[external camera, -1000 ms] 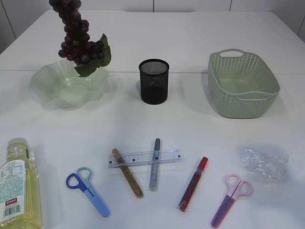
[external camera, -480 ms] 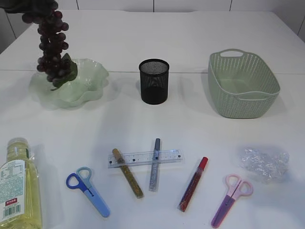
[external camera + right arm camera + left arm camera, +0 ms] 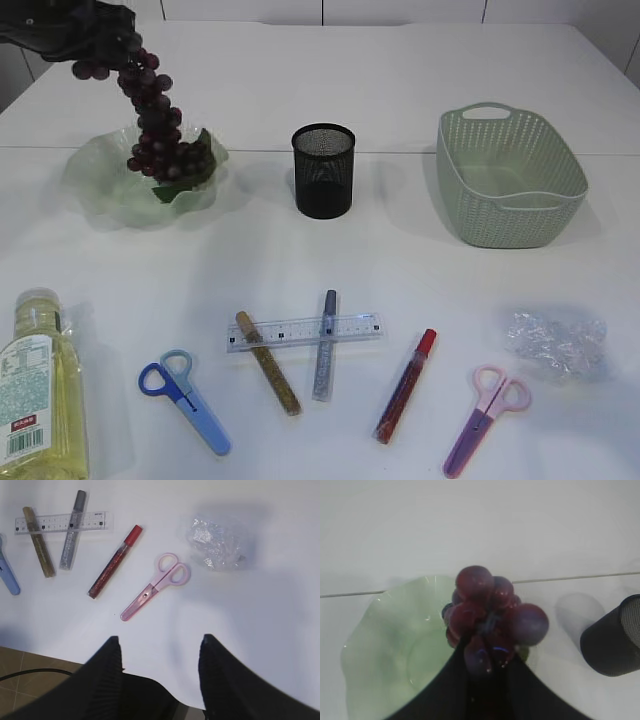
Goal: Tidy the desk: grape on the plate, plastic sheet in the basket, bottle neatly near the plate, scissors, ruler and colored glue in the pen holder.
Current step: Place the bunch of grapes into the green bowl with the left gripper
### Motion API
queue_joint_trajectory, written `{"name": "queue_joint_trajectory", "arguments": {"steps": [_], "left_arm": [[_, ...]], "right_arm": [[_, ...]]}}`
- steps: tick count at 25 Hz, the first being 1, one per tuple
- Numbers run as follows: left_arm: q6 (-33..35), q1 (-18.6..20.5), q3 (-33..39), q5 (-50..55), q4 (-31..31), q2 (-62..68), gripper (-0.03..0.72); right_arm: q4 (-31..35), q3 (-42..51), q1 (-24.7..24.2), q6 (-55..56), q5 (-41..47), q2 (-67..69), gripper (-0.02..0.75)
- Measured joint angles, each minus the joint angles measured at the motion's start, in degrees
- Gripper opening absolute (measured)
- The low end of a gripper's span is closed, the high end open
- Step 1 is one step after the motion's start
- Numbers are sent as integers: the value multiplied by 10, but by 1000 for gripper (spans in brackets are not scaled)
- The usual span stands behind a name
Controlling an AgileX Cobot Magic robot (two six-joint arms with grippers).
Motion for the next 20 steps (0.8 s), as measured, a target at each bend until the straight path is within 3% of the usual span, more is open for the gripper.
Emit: {"name": "queue_joint_trajectory", "arguments": {"steps": [20], "left_arm": [[0,16,0,-27,3,95,78]], "right_arm": [[0,0,0,1,-9,0,398]]}}
